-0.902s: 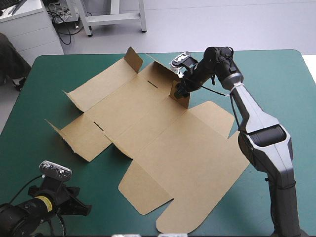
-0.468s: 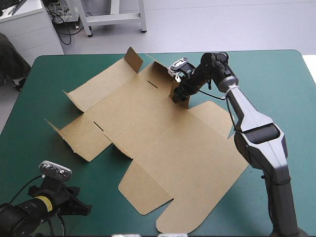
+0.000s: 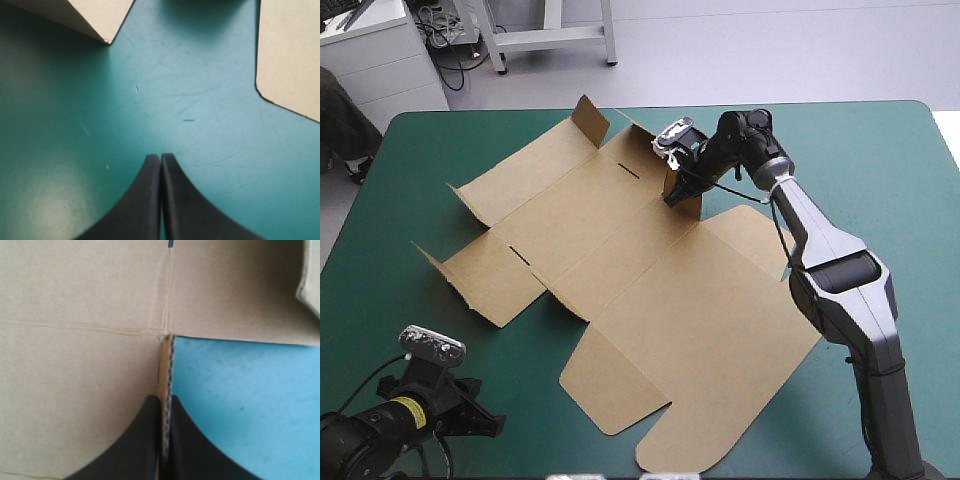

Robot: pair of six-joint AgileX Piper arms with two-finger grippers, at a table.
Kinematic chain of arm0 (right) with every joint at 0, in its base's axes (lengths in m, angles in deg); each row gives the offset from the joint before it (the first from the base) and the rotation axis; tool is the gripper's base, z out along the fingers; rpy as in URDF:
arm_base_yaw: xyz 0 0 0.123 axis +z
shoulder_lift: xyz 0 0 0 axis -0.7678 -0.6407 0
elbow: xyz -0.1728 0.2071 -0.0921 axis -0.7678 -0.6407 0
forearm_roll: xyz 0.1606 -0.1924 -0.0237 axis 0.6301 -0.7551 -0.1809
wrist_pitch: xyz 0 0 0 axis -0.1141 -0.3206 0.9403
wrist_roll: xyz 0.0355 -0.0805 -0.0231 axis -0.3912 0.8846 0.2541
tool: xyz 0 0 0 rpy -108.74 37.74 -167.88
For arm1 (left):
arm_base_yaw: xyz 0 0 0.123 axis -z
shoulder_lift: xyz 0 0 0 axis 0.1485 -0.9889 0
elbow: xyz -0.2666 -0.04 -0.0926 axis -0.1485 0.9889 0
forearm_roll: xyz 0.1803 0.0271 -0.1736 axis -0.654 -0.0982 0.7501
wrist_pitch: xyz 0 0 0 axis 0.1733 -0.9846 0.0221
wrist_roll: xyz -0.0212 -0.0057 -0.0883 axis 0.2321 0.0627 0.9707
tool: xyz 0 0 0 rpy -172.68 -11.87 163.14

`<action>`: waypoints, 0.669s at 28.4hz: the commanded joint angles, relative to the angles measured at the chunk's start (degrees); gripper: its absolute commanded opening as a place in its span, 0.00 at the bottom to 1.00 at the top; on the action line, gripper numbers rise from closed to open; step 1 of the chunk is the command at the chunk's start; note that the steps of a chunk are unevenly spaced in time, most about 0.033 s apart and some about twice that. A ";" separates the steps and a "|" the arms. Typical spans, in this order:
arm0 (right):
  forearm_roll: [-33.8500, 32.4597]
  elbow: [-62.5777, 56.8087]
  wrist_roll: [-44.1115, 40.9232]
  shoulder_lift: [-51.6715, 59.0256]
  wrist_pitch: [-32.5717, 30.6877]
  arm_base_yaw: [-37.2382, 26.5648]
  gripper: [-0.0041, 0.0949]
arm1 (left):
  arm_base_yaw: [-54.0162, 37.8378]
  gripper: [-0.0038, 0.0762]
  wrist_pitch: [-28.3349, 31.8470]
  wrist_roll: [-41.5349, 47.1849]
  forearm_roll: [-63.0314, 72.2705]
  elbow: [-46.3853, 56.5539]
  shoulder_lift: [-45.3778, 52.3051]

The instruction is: Fold the box

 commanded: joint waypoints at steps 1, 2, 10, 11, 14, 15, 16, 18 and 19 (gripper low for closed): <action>0.00 1.93 0.61 3.81 1.41 -0.02 0.02 | 0.15 0.01 2.45 0.48 -0.08 -1.54 -0.38; -0.64 1.93 0.91 3.81 1.41 -0.02 0.02 | 0.15 0.01 2.45 0.48 -0.08 -1.54 -0.38; -2.57 1.93 15.42 5.09 0.29 -0.02 0.02 | 0.15 0.01 2.45 0.48 -0.08 -1.54 -0.38; -1.92 2.03 18.23 5.29 0.29 -0.02 0.02 | 0.15 0.01 2.45 0.48 -0.08 -1.54 -0.38; -0.30 2.78 24.95 6.16 0.00 0.01 0.02 | 0.15 0.01 2.45 0.48 -0.08 -1.54 -0.38; 0.13 3.32 26.60 6.33 -0.14 0.11 0.02 | 0.15 0.01 2.45 0.48 -0.08 -1.54 -0.38; 0.67 3.99 27.57 6.43 -0.43 0.11 0.02 | 0.15 0.01 2.45 0.48 -0.08 -1.54 -0.38; 1.94 6.37 29.13 6.41 -1.39 0.11 0.02 | 0.15 0.01 2.45 0.48 -0.08 -1.54 -0.38; 4.07 8.58 29.46 6.41 -2.31 0.11 0.02 | 0.15 0.01 2.45 0.48 -0.08 -1.54 -0.38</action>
